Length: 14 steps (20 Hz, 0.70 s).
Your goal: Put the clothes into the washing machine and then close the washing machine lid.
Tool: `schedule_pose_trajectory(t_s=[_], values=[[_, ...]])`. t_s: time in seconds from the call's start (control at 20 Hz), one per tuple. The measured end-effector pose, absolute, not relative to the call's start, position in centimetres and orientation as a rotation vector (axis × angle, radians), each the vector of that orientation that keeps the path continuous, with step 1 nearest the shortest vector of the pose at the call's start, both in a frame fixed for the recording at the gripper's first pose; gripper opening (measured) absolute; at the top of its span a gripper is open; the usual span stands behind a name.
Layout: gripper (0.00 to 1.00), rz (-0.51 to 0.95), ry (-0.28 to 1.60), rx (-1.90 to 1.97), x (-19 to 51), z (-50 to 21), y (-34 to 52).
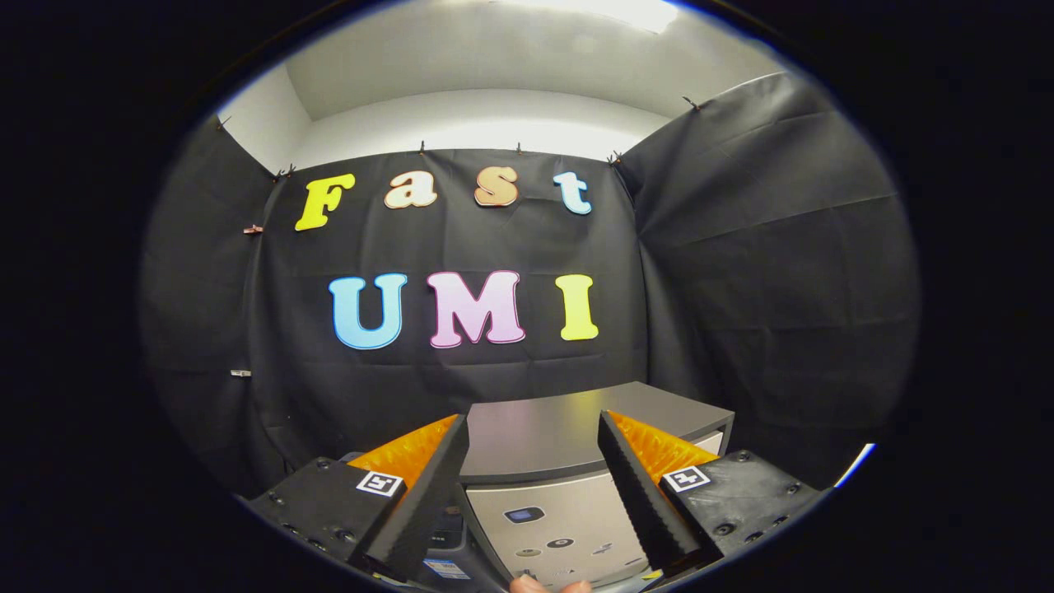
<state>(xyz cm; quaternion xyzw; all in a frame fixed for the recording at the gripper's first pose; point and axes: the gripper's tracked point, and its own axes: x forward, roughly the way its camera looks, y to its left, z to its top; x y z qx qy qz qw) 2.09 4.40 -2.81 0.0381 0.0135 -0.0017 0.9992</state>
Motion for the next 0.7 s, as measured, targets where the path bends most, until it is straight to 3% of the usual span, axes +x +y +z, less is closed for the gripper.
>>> schedule_pose_trajectory(t_s=[0.7], values=[[0.99, 0.004, 0.028, 0.070, 1.86, -2.89, 4.85]])
